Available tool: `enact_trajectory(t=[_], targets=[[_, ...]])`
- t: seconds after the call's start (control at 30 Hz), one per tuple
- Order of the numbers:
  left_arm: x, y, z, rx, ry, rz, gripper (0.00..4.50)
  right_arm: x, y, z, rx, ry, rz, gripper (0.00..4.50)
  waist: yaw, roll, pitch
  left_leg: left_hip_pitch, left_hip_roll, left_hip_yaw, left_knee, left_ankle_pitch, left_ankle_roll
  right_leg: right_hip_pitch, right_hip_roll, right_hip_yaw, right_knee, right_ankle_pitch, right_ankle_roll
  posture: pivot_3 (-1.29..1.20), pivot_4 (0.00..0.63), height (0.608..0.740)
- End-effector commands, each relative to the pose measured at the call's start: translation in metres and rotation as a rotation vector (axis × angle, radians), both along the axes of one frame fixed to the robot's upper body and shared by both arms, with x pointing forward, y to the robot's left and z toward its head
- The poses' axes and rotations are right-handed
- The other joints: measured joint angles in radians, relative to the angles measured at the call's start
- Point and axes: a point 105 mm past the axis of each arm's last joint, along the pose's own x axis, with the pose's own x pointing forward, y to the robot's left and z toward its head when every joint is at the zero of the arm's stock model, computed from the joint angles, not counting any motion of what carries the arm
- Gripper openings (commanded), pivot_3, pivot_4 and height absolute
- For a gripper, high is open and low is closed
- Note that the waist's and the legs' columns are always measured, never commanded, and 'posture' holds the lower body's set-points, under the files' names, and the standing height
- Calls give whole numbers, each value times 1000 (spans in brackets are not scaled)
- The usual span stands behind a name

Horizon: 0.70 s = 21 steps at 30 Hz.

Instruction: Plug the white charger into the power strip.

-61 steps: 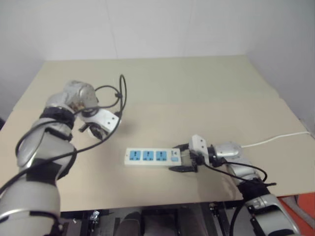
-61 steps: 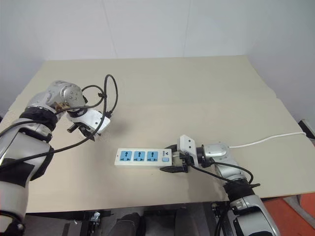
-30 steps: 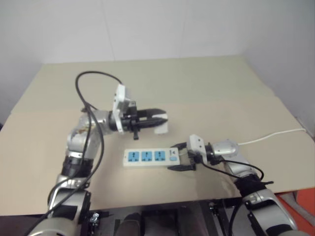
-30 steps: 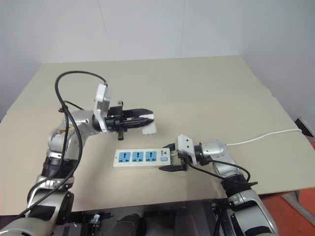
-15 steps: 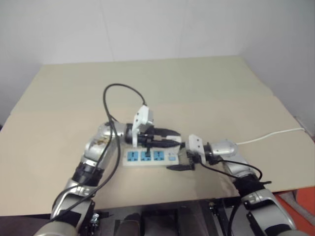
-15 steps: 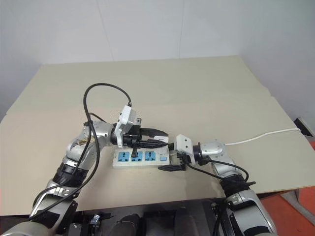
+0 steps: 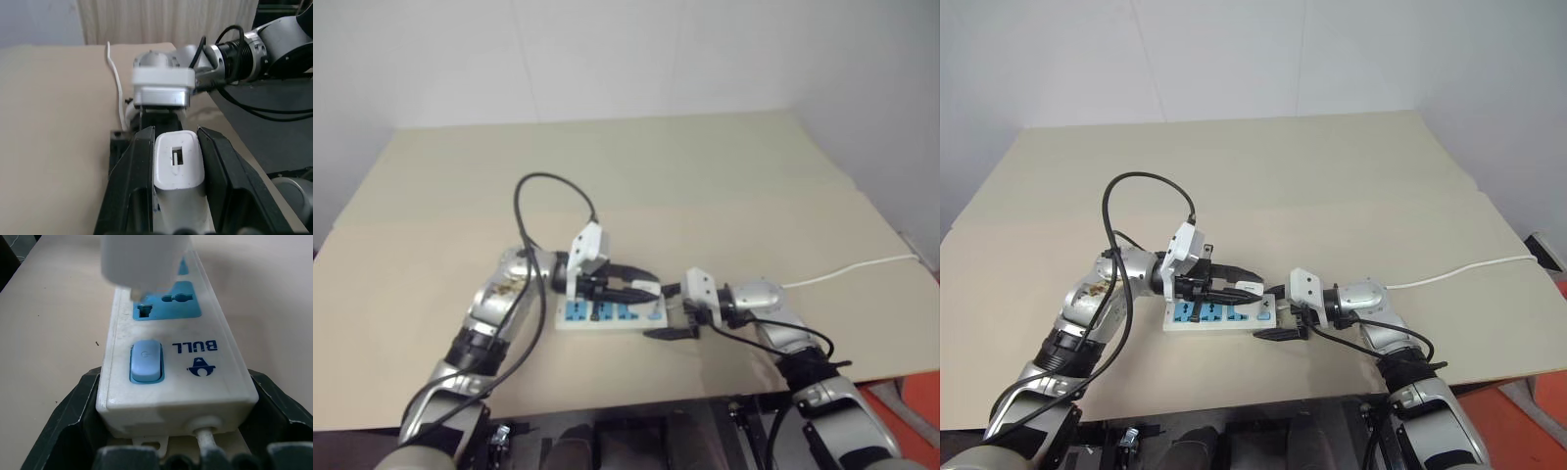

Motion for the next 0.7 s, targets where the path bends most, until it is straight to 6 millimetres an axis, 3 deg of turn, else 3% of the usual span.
enact_trajectory(t=[0.03,0.7], targets=[[-3,5,8,-15,-51,1,1075,-3,6,-2,-13,-14,21,3417,-1,0,0,0,0,0,0,0,0,0,0,0,0,0,0,0,150,740],[3,17,6,-8,-47,25,1075,-2,4,-1,-18,-13,17,3417,0,0,0,0,0,0,-1,0,0,0,0,0,-1,0,0,0,150,740]])
